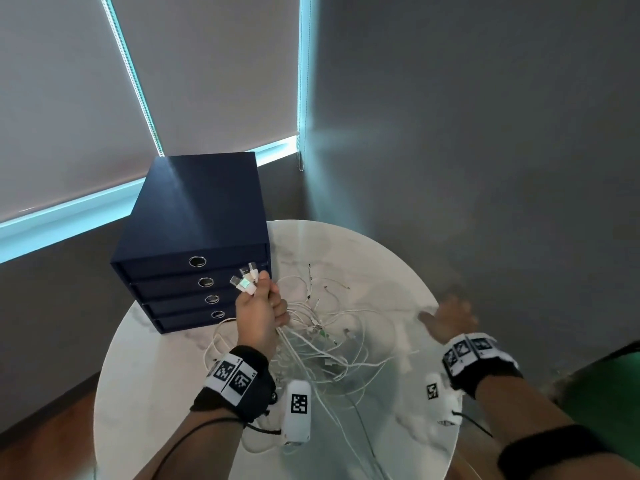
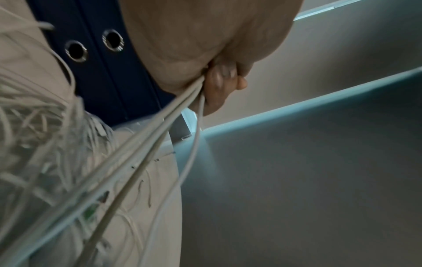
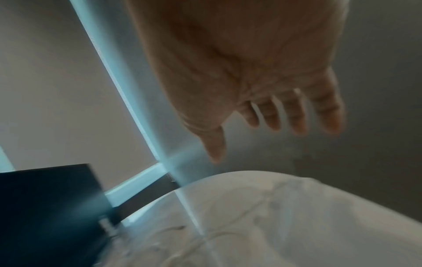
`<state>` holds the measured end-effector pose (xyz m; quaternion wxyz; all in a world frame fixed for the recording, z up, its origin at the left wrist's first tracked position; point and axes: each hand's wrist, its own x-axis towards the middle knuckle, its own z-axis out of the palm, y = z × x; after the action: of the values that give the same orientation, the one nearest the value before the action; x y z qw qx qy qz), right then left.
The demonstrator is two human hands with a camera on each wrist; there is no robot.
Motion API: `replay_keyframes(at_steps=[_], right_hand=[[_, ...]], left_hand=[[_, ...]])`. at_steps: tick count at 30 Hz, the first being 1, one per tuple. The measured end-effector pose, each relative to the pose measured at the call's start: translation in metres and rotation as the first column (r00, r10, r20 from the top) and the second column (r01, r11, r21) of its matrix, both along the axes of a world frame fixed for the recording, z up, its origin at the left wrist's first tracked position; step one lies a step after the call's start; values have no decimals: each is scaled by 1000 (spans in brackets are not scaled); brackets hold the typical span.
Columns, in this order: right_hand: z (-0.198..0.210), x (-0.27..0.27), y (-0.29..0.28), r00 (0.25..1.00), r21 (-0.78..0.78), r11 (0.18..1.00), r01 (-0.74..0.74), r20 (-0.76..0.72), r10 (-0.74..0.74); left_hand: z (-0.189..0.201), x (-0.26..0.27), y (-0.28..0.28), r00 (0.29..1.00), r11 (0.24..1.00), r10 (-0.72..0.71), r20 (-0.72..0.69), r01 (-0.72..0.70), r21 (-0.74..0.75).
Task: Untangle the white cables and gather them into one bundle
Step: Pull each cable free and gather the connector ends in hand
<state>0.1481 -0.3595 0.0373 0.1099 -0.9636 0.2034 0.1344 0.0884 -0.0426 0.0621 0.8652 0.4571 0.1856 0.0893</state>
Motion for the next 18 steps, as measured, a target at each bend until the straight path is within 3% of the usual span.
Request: replay_keyframes(at_steps=[1,2,3,4,5,6,7,8,11,13,18], right_hand=[[9,-9,21,993,134,988,-73,101,60],[20,-17,45,970,373,907,-195,210,122],[34,-28,74,954,629,720,-294,237,183],[45,-40,103,935,811,482,-331,214,282],[50,-50,124,904,892,314,-327,197,380],[50,-57,142,880,927,207,-312,200,431],[46,-62,153,875,934,192,-302,192,445],[42,-66,158,882,930,220,-294,175,438],[17,-70,138,850,764,480,-431,165,501],[1,-69,107,840,638,600,-482,143,523],[-43,-54,-11,943,395,862,-317,40,329]], left_hand=[[3,1,-7,1000,1000,-28,10,28,5],[5,2,-14,998,999,-54,19,53,9],[6,3,-23,996,997,-78,30,78,11],[8,4,-30,995,995,-97,38,97,7],[9,5,-36,994,995,-104,43,104,-4],[11,7,-38,994,994,-101,47,102,-29],[14,8,-37,995,994,-88,54,91,-67],[16,10,-30,996,991,-62,68,69,-118],[24,15,7,991,975,36,133,-6,-220],[26,17,35,984,972,98,146,-63,-226],[22,14,79,974,961,194,118,-165,-222]])
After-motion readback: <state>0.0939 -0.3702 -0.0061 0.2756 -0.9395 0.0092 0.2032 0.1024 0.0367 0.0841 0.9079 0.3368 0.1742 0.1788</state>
